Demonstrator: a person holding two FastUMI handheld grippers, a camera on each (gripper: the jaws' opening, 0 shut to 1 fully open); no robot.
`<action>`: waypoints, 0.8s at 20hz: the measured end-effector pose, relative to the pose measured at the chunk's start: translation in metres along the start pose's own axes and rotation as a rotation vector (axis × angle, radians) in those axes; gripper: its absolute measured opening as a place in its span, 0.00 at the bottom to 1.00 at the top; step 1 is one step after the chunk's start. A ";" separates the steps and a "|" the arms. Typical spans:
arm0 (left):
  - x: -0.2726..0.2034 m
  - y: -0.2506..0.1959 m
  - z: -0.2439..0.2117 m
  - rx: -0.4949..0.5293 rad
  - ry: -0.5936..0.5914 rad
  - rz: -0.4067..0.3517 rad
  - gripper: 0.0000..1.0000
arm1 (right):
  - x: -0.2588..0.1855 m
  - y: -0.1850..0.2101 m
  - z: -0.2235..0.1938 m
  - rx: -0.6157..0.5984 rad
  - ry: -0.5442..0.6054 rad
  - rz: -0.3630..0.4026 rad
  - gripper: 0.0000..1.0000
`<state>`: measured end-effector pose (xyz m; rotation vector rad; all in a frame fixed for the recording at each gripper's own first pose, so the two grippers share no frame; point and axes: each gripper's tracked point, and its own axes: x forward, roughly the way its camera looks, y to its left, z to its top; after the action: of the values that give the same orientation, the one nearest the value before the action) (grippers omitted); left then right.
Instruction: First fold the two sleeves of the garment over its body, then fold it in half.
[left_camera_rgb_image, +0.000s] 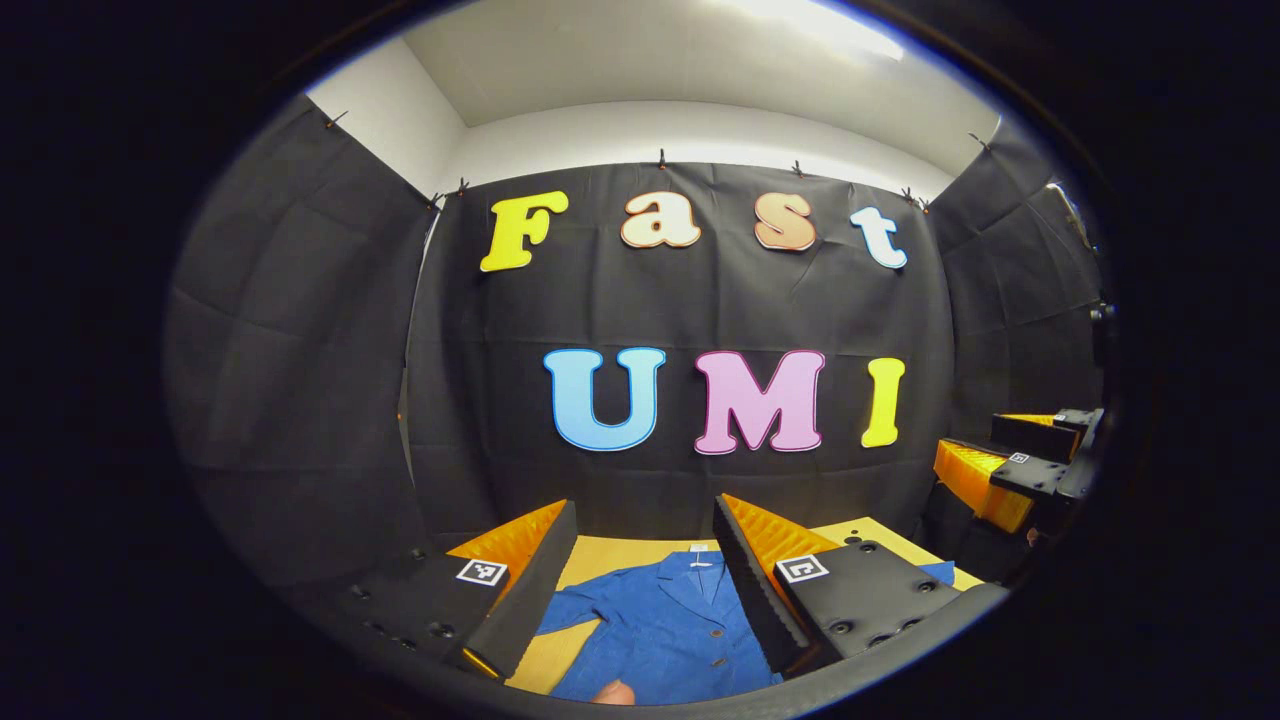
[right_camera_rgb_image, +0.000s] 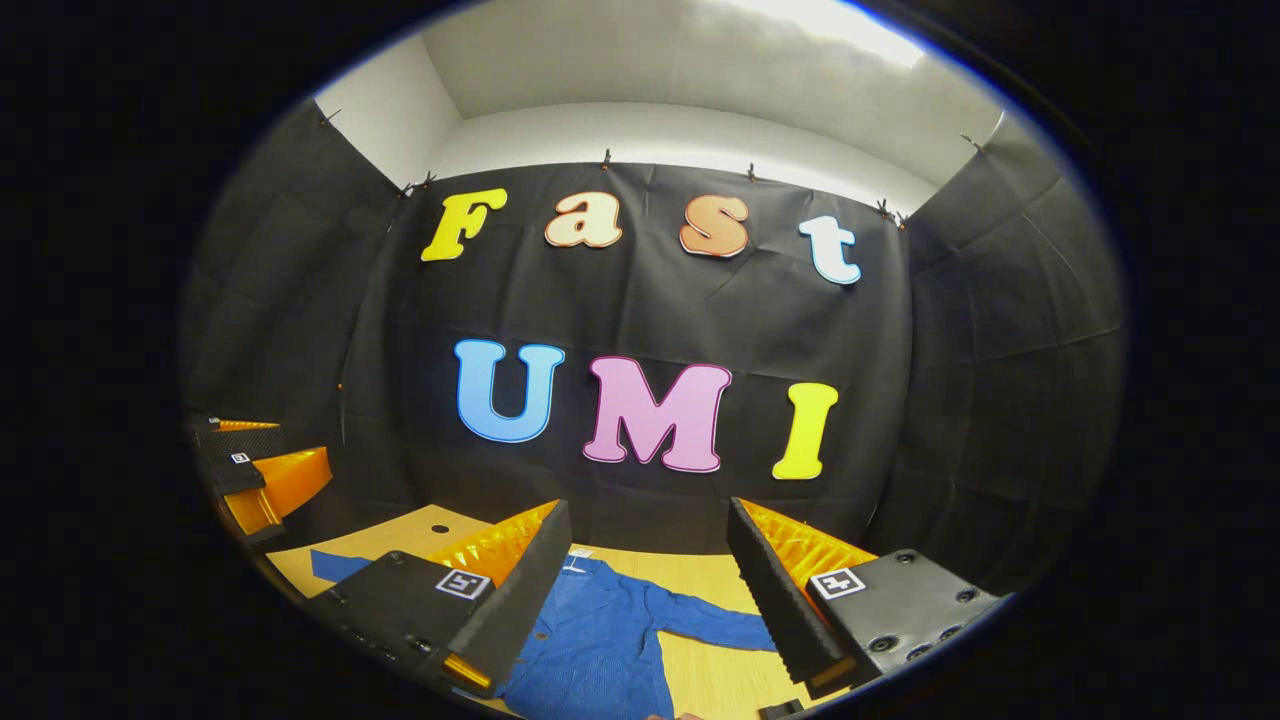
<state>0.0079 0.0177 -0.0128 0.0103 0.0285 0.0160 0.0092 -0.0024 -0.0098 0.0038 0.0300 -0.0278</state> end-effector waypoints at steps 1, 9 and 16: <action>0.000 0.000 0.002 0.006 -0.002 0.002 0.80 | 0.001 0.000 -0.002 0.002 0.004 -0.002 1.00; 0.004 -0.010 0.011 0.023 -0.036 -0.022 0.80 | 0.001 -0.007 0.001 0.012 -0.001 -0.019 1.00; 0.000 -0.013 0.012 0.023 -0.034 -0.023 0.80 | -0.002 -0.017 0.000 0.022 0.004 -0.034 1.00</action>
<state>0.0085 0.0044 -0.0011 0.0334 -0.0053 -0.0076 0.0062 -0.0196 -0.0099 0.0253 0.0342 -0.0622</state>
